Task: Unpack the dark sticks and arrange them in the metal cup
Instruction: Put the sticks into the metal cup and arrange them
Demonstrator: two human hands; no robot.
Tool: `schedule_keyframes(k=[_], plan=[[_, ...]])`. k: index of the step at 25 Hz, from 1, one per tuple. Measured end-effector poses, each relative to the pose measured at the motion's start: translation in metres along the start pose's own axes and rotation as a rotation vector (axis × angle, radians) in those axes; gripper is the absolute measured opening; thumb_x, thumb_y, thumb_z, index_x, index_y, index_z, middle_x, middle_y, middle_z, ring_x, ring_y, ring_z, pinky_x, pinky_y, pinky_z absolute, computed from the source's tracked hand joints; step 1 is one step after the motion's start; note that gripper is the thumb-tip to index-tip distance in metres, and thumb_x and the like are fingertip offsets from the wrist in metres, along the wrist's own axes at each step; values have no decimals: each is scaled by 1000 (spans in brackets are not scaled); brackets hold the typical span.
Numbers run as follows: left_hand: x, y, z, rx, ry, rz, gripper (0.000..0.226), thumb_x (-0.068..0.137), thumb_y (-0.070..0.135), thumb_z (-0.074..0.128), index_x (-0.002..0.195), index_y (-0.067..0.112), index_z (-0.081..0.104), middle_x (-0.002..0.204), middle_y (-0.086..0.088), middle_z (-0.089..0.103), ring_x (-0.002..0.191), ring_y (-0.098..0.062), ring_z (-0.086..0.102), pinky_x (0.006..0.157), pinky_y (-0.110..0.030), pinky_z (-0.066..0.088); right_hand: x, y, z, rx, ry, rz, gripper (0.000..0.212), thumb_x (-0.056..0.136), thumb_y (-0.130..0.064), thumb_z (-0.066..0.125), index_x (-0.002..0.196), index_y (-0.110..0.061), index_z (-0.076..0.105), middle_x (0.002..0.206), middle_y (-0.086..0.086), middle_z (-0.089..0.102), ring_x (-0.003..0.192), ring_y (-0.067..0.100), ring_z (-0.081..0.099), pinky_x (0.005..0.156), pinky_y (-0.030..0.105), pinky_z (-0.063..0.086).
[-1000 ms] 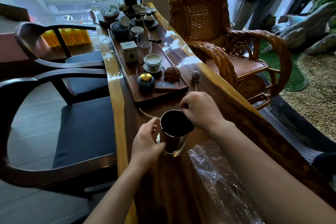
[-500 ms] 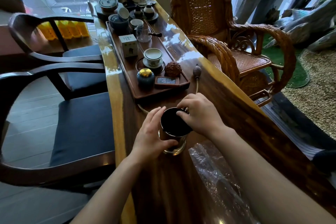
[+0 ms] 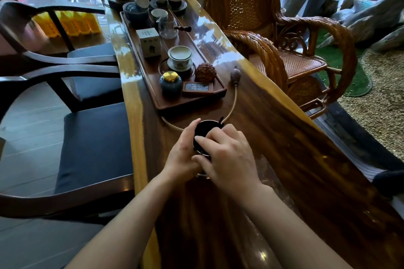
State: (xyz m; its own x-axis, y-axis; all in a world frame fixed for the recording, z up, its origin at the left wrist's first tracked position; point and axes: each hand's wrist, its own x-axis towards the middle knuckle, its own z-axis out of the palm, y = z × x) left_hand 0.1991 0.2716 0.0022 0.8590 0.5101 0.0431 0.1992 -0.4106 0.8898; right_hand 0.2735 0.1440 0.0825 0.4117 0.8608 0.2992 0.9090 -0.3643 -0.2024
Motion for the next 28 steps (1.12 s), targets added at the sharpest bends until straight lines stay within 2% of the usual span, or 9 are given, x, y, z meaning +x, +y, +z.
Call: schedule_keyframes(k=[6,10,14,19,21,22,24,25,28], plan=[[1,-5,5,11,35,-23,104,69,35,88,152,34,27,141,9,54,125,-9,58,101,-39,54,18,-3,10,-36,-6,24,18,90,-38,65,92,-26,78,91,-5,69,94,23,55,81,40,44],[3,-10,7,12,62,-27,112,57,45,89,150,41,27,142,13,52,126,-8,55,101,-38,53,19,10,3,149,90,176,8,85,-28,76,90,-24,80,88,-4,77,87,23,59,78,40,45],[4,-6,7,22,40,-40,115,58,45,92,151,39,24,144,11,50,129,-9,53,103,-36,51,17,21,-5,358,123,317,11,86,-28,77,95,-22,80,88,-3,77,89,19,60,82,42,51],[7,11,-17,54,-135,-38,120,66,42,85,159,26,11,158,3,27,144,-12,28,115,-31,33,25,26,-18,358,143,329,14,89,-30,74,97,-20,81,89,-4,77,88,15,60,78,36,53],[7,28,-25,55,-97,13,102,74,43,78,158,25,22,156,4,29,143,-11,26,114,-29,29,30,26,-25,367,130,310,15,89,-32,74,97,-22,81,90,-5,77,90,15,61,79,35,52],[7,37,-26,75,-32,68,87,78,42,75,153,23,36,150,3,39,140,-12,32,113,-30,32,31,26,-28,380,108,296,16,89,-33,73,99,-23,80,91,-5,77,91,15,62,79,35,53],[9,50,-24,148,107,214,47,85,31,73,129,18,64,129,1,59,126,-14,46,106,-34,43,34,23,-32,419,65,265,18,90,-34,72,101,-23,80,93,-4,76,93,14,63,81,38,54],[10,56,-22,168,152,256,30,87,23,72,117,16,71,118,1,65,118,-14,51,101,-38,48,34,22,-34,435,56,253,19,90,-35,71,102,-23,80,94,-4,76,94,14,63,82,39,55],[10,60,-20,107,176,210,18,91,14,69,108,15,76,101,5,72,101,-12,63,87,-40,56,25,32,-40,520,102,287,19,94,-35,67,105,-22,77,98,-7,76,95,11,67,83,38,57]])
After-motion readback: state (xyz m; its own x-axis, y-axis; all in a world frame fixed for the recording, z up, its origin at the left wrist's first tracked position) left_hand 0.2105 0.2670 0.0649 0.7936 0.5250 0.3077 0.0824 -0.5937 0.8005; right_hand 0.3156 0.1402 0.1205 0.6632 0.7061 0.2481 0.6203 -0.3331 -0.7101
